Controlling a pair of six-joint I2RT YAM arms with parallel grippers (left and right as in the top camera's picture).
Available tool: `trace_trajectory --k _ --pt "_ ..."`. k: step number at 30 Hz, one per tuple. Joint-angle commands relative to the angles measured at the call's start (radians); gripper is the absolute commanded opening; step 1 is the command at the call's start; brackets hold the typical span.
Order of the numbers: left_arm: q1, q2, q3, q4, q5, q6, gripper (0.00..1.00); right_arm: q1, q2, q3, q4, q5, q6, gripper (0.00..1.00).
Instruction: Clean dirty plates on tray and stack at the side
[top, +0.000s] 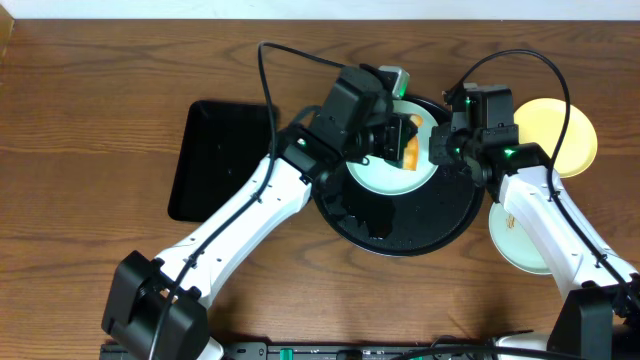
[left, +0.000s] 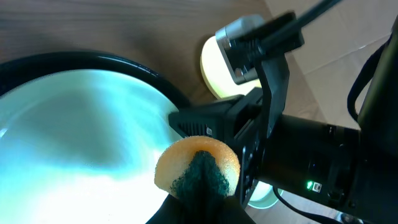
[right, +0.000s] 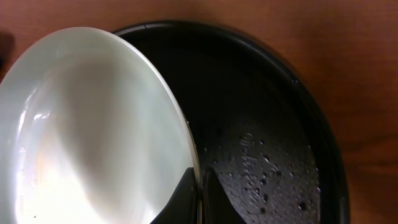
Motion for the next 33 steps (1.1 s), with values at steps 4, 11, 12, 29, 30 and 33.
trace_trajectory --k 4,11,12,29,30,33 --pt "-0.010 0.000 0.006 -0.002 -0.140 -0.010 0.07 0.009 -0.004 0.005 0.027 -0.113 0.021 0.01" --pt "-0.008 0.008 0.006 0.007 -0.220 -0.008 0.08 0.010 -0.004 0.005 0.045 -0.194 -0.009 0.01" --pt "-0.008 0.014 0.006 0.012 -0.220 -0.008 0.08 0.010 -0.004 0.005 0.047 -0.198 -0.010 0.01" --pt "0.024 0.066 0.007 0.010 -0.250 0.014 0.07 0.010 -0.005 0.005 0.043 -0.155 -0.069 0.01" --pt "0.028 0.066 0.007 0.001 -0.249 0.014 0.08 0.010 -0.005 0.005 0.040 -0.144 -0.069 0.01" --pt "0.047 0.066 0.007 -0.025 -0.249 0.013 0.07 0.010 -0.005 0.005 0.039 -0.130 -0.069 0.01"
